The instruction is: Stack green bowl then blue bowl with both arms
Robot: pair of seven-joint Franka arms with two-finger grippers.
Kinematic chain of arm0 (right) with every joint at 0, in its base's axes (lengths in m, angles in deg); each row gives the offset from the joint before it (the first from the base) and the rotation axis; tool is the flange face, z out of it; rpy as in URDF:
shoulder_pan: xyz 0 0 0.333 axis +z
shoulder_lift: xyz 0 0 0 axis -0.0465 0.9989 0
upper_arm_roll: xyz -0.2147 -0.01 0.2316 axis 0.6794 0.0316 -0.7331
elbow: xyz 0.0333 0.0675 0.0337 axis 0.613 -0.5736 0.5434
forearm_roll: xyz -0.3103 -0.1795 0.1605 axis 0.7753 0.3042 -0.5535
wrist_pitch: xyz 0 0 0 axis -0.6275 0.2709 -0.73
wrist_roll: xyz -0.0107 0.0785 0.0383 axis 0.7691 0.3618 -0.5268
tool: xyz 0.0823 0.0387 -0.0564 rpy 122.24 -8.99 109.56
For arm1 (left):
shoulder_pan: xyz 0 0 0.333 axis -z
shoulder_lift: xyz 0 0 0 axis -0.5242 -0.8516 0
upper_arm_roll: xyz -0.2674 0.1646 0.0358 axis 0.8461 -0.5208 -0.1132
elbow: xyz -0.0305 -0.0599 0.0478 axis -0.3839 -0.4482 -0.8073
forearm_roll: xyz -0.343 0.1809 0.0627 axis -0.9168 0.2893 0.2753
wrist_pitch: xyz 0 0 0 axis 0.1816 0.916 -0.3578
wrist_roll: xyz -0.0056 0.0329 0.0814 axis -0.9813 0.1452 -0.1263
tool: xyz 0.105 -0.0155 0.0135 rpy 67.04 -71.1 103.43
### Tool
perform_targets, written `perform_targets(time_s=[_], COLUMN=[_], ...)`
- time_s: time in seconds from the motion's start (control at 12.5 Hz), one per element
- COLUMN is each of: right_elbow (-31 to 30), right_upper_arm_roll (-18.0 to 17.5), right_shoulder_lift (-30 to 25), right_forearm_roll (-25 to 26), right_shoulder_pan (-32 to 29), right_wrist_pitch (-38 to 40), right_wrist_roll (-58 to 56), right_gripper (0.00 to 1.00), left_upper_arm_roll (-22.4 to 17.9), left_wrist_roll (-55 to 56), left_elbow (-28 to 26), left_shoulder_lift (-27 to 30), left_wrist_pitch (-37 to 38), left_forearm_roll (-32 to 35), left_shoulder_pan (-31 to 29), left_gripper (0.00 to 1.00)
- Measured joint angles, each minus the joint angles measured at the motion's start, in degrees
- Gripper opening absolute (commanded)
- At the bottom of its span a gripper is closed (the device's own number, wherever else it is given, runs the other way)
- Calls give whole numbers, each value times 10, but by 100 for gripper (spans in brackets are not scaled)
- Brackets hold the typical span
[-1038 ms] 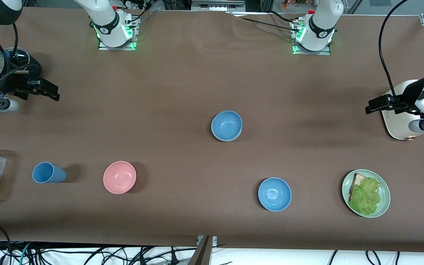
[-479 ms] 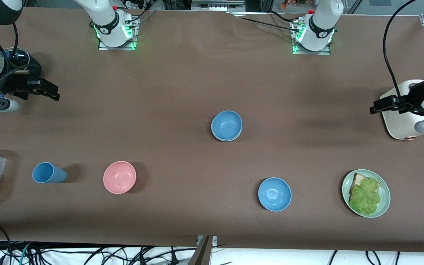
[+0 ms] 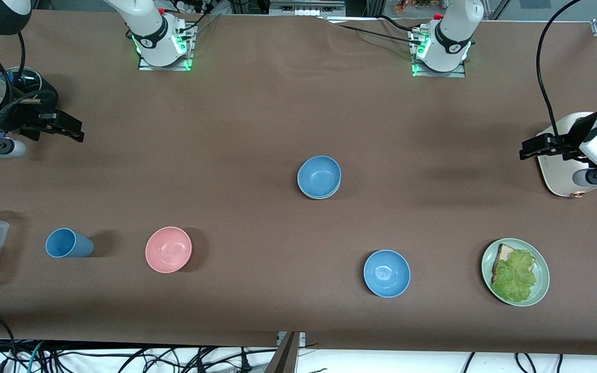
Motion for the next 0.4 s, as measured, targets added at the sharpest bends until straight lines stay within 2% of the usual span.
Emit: perform_targets(time_s=[0.4], right_elbow=[0], right_upper_arm_roll=[0], right_shoulder_lift=[0], right_forearm_roll=[0], right_shoulder_pan=[0], right_wrist_pitch=[0], right_wrist_roll=[0], right_gripper=[99], left_upper_arm_roll=[6], left_wrist_roll=[0], left_elbow=[0], left_shoulder_lift=[0], left_wrist_pitch=[0], left_forearm_roll=[0], left_shoulder_pan=[0], left_gripper=[100])
